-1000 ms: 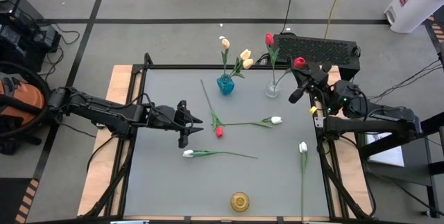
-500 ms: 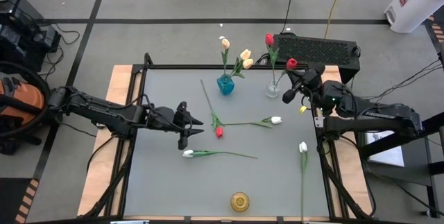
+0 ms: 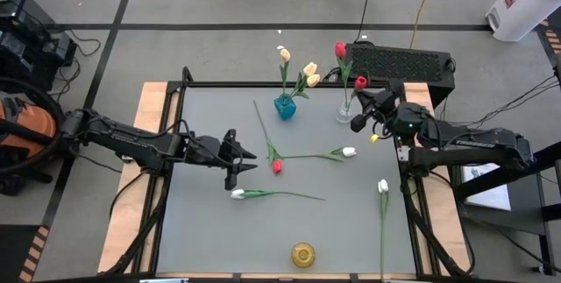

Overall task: Sort flowers into vase by color
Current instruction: Put the right red flower into the transparent vase

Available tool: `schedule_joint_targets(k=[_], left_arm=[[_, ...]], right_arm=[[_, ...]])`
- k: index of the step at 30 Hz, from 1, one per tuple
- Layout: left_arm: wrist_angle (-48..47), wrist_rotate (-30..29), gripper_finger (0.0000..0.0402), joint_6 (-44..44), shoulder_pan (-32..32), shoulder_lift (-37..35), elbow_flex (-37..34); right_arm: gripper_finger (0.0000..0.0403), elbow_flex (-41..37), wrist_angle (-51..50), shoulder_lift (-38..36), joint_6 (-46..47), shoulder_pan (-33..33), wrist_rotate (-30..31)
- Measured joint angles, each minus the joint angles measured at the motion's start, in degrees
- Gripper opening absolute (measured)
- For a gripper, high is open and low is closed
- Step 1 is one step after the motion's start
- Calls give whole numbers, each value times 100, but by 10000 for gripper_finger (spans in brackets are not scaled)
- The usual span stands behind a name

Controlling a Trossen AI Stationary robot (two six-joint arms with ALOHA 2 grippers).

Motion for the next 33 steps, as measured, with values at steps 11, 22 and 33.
schedule_joint_targets(k=[11, 22, 33], left_arm=[[-4, -2, 141, 0, -65, 0, 0], [-4, -125, 141, 0, -224, 0, 0], [-4, -131, 141, 0, -223, 0, 0]], right_arm=[[65, 0, 0, 66, 2, 0, 449], [168, 4, -443, 36, -1, 4, 512], [198, 15, -662, -590, 69, 4, -42]])
